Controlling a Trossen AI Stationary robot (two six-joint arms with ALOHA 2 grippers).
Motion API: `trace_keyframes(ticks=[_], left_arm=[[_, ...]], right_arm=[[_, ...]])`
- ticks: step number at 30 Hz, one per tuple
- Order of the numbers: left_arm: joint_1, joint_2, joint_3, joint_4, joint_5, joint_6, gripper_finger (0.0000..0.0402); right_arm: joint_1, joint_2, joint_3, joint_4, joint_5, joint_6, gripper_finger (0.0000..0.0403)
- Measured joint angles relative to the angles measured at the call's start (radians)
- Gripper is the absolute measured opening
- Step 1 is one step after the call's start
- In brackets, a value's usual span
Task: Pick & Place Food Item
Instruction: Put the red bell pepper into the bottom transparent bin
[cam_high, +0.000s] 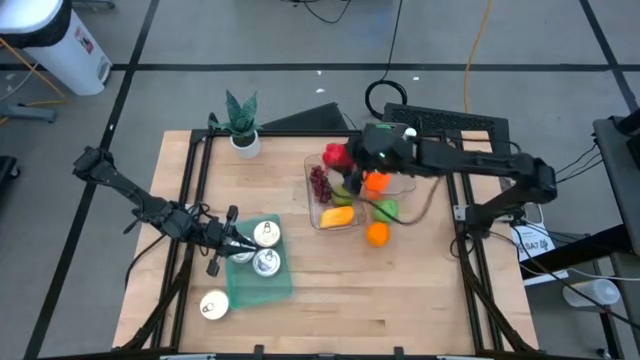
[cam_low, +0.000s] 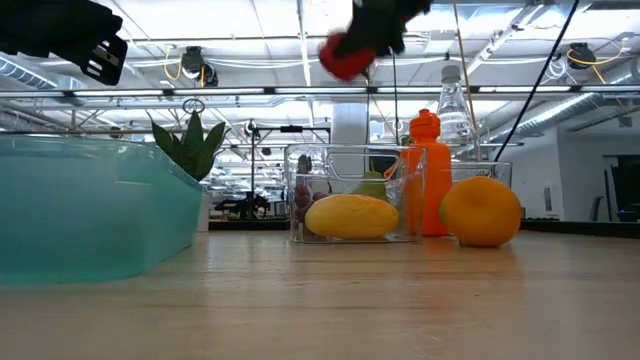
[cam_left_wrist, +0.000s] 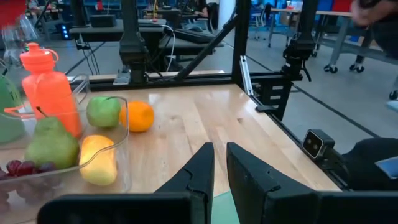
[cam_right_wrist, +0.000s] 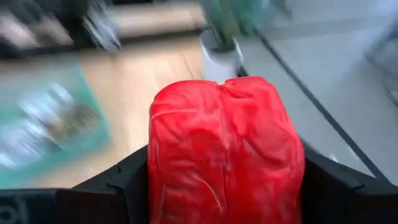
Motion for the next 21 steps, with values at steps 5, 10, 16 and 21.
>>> trace_keyframes(ticks=[5,10,16,21], left_arm=[[0.0,0.0,0.0,-0.002,0.0,-0.005,0.0049],[0.0,0.0,0.0,-0.005,0.001,-0.005,0.0049],[0.0,0.0,0.0,-0.008,0.002,-0.003,0.0049],[-0.002,0.0,0.0,-0.017,0.004,-0.019,0.0049]], right_arm=[[-0.078,0.097,0.001,-0.019,-0.007,-0.063,0.0276],[-0.089,0.222,-0.002,0.004,0.016,-0.073,0.0276],[-0.094,0.33,-0.002,-0.002,0.014,-0.088,0.0277],[-0.098,0.382,-0.002,0.008,0.011,-0.093,0.0277]])
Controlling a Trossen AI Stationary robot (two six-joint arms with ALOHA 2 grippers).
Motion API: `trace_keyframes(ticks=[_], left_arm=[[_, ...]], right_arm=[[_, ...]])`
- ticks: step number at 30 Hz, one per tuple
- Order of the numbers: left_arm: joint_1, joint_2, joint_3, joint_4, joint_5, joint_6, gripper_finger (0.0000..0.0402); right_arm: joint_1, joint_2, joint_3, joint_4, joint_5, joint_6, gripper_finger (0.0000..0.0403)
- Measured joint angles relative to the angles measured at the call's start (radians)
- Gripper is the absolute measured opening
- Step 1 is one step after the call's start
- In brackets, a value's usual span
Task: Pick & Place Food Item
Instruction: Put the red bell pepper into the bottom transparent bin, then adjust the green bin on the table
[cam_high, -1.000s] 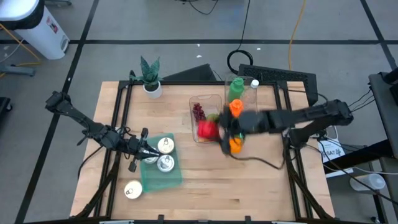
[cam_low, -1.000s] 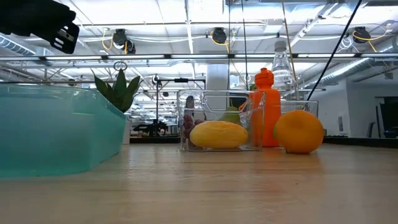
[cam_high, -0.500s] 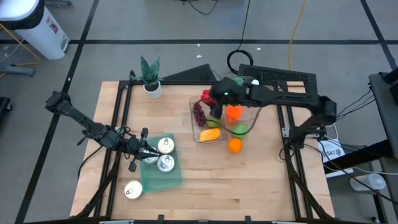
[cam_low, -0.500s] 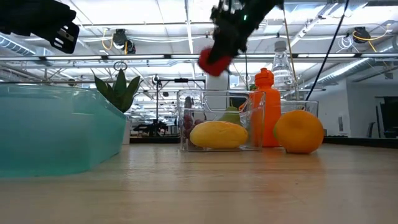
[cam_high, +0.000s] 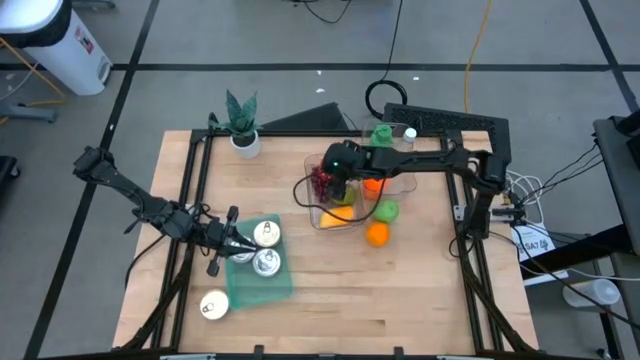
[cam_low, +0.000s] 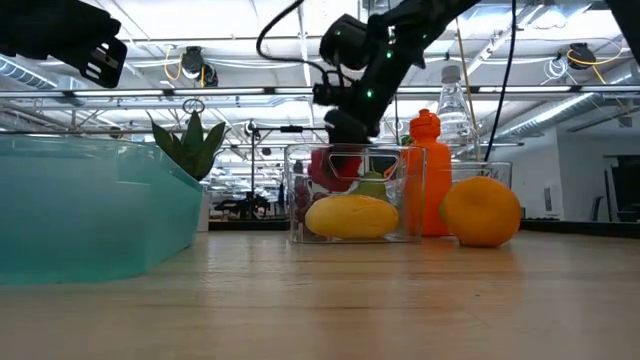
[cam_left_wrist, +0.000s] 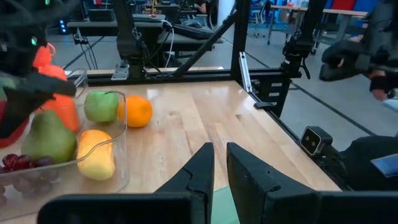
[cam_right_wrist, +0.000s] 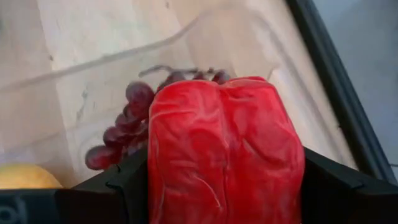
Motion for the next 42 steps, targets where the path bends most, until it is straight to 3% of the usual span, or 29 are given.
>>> trace_keyframes(ticks=[11,24,33,38,42], left_arm=[[0.0,0.0,0.0,0.0,0.0,0.0,0.0049],[0.0,0.0,0.0,0.0,-0.001,0.0,0.0049],[0.001,0.0,0.0,0.0,-0.002,-0.008,0.0049],[0.001,0.0,0.0,0.0,-0.003,-0.013,0.0049],[0.001,0.0,0.0,0.0,-0.007,-0.009,0.0049]], right_arm=[[-0.02,0.064,0.0,-0.001,0.0,-0.003,0.0282],[-0.014,0.071,0.0,-0.007,-0.001,-0.019,0.0356],[0.004,0.071,0.0,-0.001,0.003,0.044,0.0365],[0.019,-0.04,0.013,0.021,0.005,0.023,0.0362],[0.039,-0.183,0.01,0.019,-0.003,0.115,0.0352]])
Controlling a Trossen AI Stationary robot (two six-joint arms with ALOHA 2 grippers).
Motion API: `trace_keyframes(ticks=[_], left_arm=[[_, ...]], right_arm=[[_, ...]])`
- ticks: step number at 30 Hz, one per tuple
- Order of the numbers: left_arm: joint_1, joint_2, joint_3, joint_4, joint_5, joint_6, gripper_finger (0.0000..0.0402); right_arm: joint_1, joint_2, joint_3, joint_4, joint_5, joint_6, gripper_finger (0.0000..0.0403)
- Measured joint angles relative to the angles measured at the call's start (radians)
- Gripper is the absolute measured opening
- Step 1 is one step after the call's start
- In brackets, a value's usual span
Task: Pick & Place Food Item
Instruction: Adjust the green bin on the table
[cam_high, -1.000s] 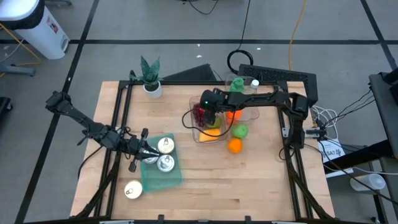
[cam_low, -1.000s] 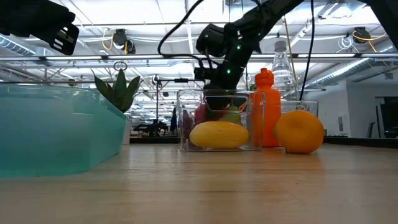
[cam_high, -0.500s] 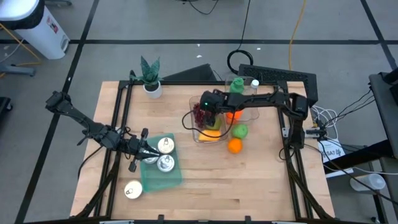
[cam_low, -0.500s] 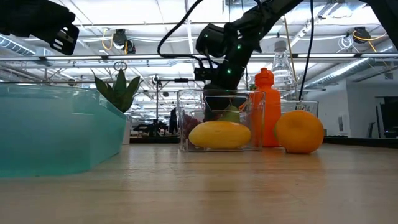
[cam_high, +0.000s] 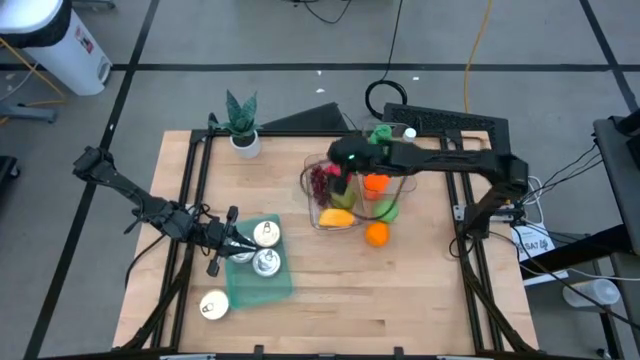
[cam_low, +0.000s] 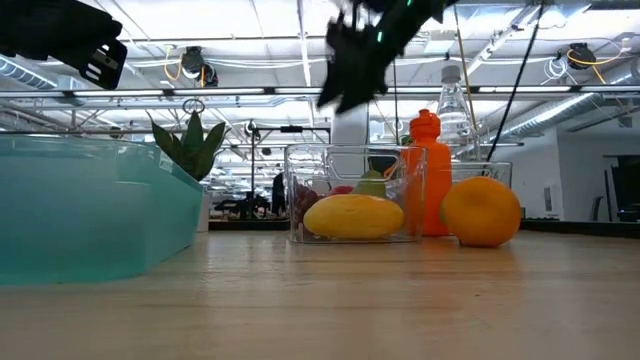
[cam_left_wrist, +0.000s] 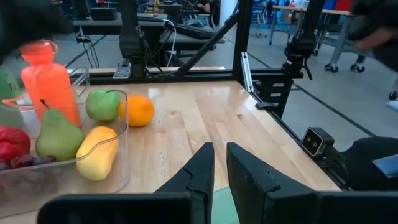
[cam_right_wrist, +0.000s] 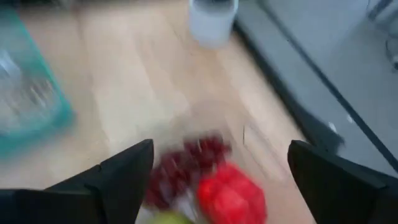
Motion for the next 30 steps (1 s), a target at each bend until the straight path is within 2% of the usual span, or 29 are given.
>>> trace_keyframes(ticks=[2,4,8,12,14,18,20,22,26,30], left_arm=[[0.0,0.0,0.0,0.002,-0.003,0.001,0.0049],[0.0,0.0,0.0,0.001,-0.014,0.003,0.0049],[0.002,0.0,0.0,0.001,-0.036,0.011,0.0049],[0.001,0.0,0.0,-0.003,-0.041,0.039,0.0049],[0.001,0.0,0.0,-0.01,-0.041,0.05,0.0049],[0.0,0.0,0.0,-0.007,-0.03,0.049,0.0049],[0.0,0.0,0.0,-0.006,-0.023,0.049,0.0049],[0.0,0.0,0.0,-0.006,-0.023,0.04,0.0049],[0.0,0.0,0.0,-0.007,0.009,-0.059,0.0049],[-0.04,0.09,0.07,-0.023,0.07,-0.138,0.0049]], right_arm=[[0.016,-0.087,-0.012,-0.005,-0.039,0.033,0.0335],[0.037,-0.169,-0.033,-0.014,-0.069,0.037,0.03],[0.104,-0.328,-0.178,-0.041,0.007,0.12,0.018],[0.211,-0.467,-0.423,0.117,0.037,0.212,0.0051],[0.288,-0.527,-0.549,0.278,0.032,0.236,0.0014],[0.449,-0.568,-0.772,0.748,-0.013,0.279,0.002],[0.533,-0.543,-0.853,1.003,-0.015,0.231,0.0019],[0.617,-0.493,-0.904,1.175,0.004,0.152,0.0013],[0.747,-0.358,-0.925,1.325,0.109,0.007,0.0002],[0.778,-0.246,-0.916,1.361,0.137,-0.029,0.0002]])
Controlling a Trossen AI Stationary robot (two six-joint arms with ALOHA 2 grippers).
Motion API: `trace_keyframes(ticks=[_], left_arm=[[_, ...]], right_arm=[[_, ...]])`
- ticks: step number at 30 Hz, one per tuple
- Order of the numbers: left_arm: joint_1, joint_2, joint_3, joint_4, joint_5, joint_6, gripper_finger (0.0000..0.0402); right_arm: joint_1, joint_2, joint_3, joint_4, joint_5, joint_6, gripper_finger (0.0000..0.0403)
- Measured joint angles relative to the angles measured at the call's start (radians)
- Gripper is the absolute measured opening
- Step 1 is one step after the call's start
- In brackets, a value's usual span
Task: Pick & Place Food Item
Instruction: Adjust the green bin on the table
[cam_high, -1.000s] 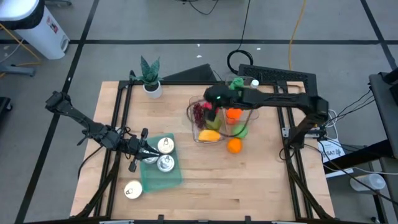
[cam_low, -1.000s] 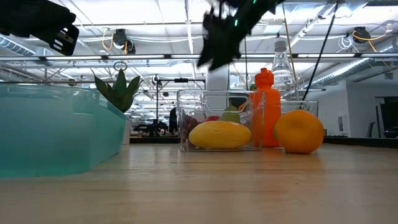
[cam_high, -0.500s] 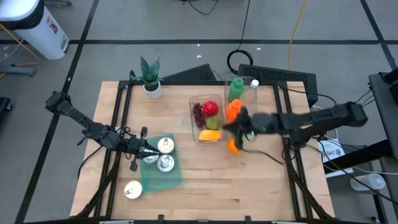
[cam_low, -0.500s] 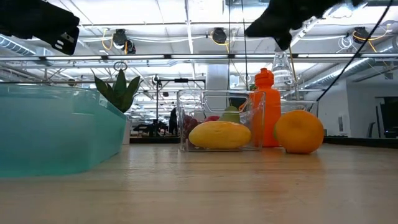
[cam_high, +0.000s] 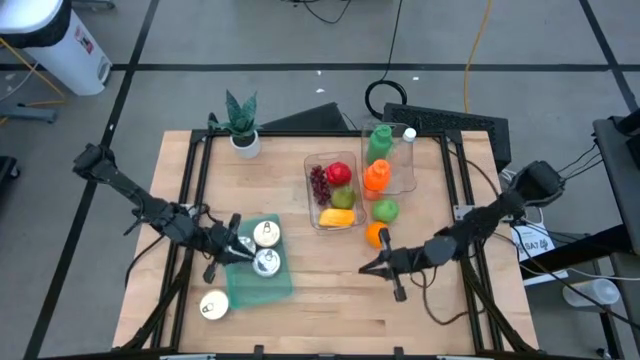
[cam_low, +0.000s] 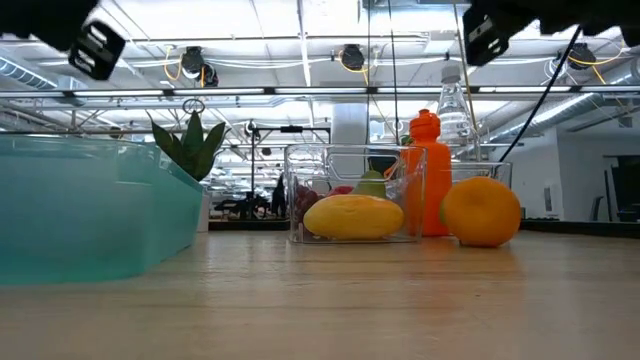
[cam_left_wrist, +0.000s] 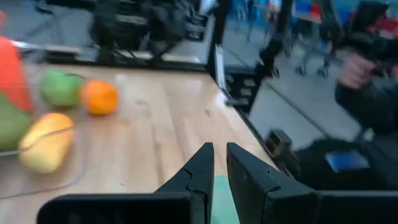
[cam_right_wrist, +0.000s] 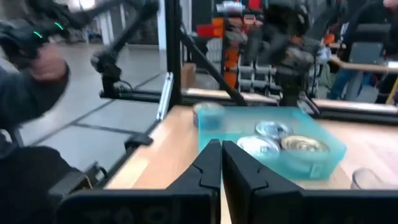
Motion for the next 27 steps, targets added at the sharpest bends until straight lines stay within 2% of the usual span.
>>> trace_keyframes(ticks=[4,9,12,16,19,22,27], left_arm=[[-0.072,0.202,0.209,-0.217,-0.073,-0.048,0.0049],[-0.141,0.502,0.526,-0.63,-0.104,-0.264,0.0049],[-0.171,0.67,0.672,-0.784,-0.034,-0.418,0.0049],[-0.209,0.848,0.791,-0.815,0.075,-0.491,0.0049],[-0.229,0.932,0.871,-0.868,0.083,-0.497,0.0049],[-0.232,0.988,0.949,-1.0,0.054,-0.512,0.006],[-0.214,1.017,1.011,-1.097,0.038,-0.547,0.0119]], right_arm=[[-0.022,0.021,0.005,-0.038,0.001,0.072,0.0001],[-0.038,0.017,0.005,-0.085,0.0,0.118,0.0003],[-0.038,0.017,0.005,-0.092,-0.013,0.109,0.0004],[-0.038,0.017,0.005,-0.098,-0.03,0.097,0.0004],[-0.037,0.017,0.005,-0.111,-0.03,0.103,0.0004],[-0.035,0.017,0.005,-0.13,-0.03,0.131,0.0004],[-0.026,0.019,0.005,-0.153,-0.028,0.183,0.0004]])
